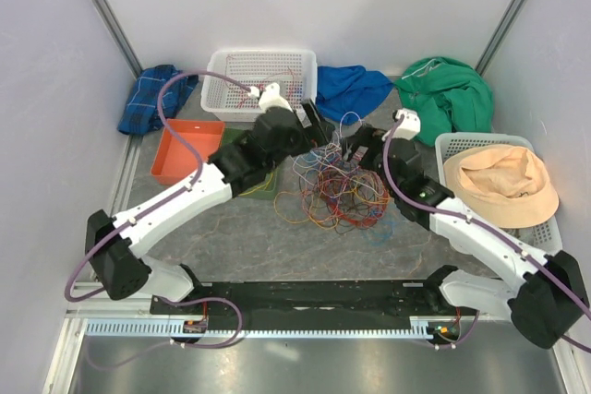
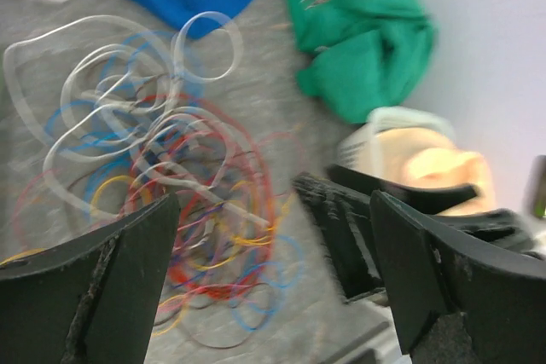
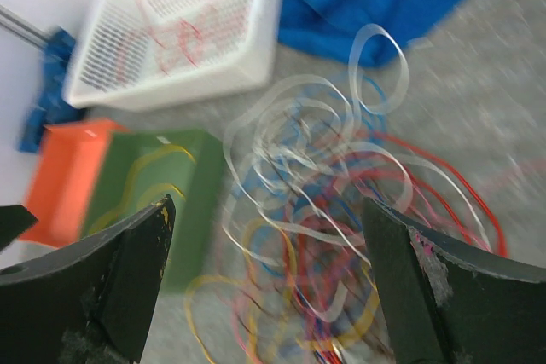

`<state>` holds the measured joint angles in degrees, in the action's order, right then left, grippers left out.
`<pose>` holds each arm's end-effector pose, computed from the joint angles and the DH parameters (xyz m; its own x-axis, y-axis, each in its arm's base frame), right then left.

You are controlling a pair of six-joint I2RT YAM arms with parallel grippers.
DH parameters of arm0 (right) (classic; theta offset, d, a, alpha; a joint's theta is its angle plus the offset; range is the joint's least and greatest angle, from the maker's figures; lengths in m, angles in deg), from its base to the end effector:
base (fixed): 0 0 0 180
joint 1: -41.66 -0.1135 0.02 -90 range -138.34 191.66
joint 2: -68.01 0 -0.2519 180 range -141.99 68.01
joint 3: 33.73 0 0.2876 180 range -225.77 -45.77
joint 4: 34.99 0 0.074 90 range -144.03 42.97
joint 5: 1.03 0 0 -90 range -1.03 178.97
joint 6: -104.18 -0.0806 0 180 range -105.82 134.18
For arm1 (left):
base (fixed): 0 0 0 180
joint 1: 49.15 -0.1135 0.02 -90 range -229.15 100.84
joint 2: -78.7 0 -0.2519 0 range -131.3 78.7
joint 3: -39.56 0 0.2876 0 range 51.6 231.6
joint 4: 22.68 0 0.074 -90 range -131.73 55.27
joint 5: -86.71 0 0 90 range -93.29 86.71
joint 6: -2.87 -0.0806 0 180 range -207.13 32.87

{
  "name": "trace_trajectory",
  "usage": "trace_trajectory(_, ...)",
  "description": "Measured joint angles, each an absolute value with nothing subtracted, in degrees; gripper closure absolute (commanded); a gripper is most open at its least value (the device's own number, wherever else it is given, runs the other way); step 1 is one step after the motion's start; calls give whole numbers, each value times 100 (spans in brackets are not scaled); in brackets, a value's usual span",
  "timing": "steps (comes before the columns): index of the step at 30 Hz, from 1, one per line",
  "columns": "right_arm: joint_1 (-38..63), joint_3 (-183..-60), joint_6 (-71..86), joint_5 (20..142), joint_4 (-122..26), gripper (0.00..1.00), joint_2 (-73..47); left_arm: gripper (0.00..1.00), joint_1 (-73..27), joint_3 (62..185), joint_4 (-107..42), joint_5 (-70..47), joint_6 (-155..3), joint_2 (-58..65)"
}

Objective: Untangle the cables

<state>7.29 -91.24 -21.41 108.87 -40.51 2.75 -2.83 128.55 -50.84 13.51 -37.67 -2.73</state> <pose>0.3005 0.1723 0.2691 -0.3039 0.4552 -0.8370 -0.0990 0.8586 0.5029 0.2994 -0.2797 0.3472 -0.5421 -0.4858 -0.6857 0.1439 0.7503 -0.6453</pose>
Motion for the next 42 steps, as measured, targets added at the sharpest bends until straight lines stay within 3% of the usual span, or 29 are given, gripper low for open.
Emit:
trace_trajectory(5,539,-8525,-2227,11320,-4888,2,929,0,412,12092,-5102,2335,-3840,-369)
trace_trajectory(15,410,-7852,-2552,12516,-5919,2,2074,0,615,11773,-6081,2477,-2351,-854)
trace_trajectory(25,410,-7835,-2655,12575,-6538,2,2299,0,607,12110,-6409,1578,-2968,-1077)
trace_trajectory(32,401,-7703,-2509,12066,-6365,2,2190,2,607,11325,-5467,772,-3407,-1171)
trace_trajectory(42,399,-7485,-2402,11816,-6337,2,2216,5,609,11303,-4518,90,-3527,-2159)
